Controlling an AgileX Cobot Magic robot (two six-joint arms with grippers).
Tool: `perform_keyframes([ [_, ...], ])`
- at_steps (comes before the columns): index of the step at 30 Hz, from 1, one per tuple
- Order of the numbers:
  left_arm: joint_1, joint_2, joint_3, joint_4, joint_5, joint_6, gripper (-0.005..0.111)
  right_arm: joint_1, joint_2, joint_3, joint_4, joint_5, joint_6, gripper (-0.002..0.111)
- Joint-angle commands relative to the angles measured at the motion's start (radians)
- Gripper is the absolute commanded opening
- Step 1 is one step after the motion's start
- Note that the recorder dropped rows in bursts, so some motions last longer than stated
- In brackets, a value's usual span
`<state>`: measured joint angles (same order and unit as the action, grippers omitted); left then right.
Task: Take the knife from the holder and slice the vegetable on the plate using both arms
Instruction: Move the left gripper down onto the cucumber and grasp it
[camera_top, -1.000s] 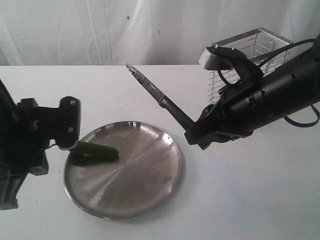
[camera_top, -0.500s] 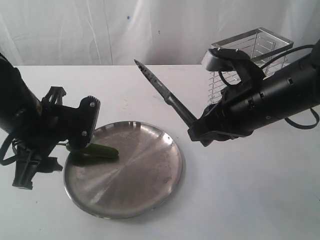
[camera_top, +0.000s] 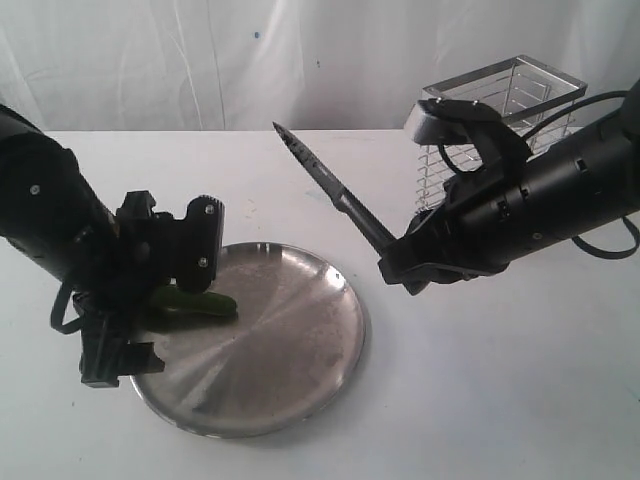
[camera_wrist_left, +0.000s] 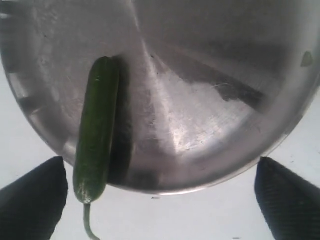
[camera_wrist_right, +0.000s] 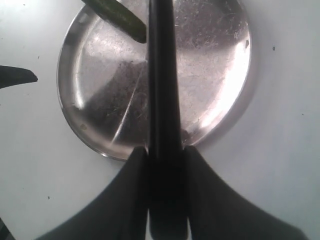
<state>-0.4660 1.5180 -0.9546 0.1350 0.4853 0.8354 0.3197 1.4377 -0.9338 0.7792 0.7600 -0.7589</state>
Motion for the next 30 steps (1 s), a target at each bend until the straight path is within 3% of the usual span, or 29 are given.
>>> perform_keyframes([
  [1,-0.001,0.065,-0.039,0.111,0.025,-0.115,0.105,0.002,-0.002,0.005,0.001,-0.008,0.017,0.0],
  [4,0.02,0.115,-0.106,0.167,0.05,-0.165,0.105,0.002,-0.002,0.005,-0.008,-0.014,0.039,0.0],
  [11,0.087,0.223,-0.217,0.079,0.07,-0.063,0.105,0.002,-0.002,0.005,-0.043,-0.049,0.073,0.0],
  [19,0.105,0.302,-0.235,-0.009,0.043,0.137,0.105,0.002,-0.002,0.005,-0.055,-0.068,0.11,0.0],
  [30,0.105,0.341,-0.235,-0.007,-0.012,0.148,0.105,0.002,-0.002,0.005,-0.055,-0.069,0.112,0.0],
])
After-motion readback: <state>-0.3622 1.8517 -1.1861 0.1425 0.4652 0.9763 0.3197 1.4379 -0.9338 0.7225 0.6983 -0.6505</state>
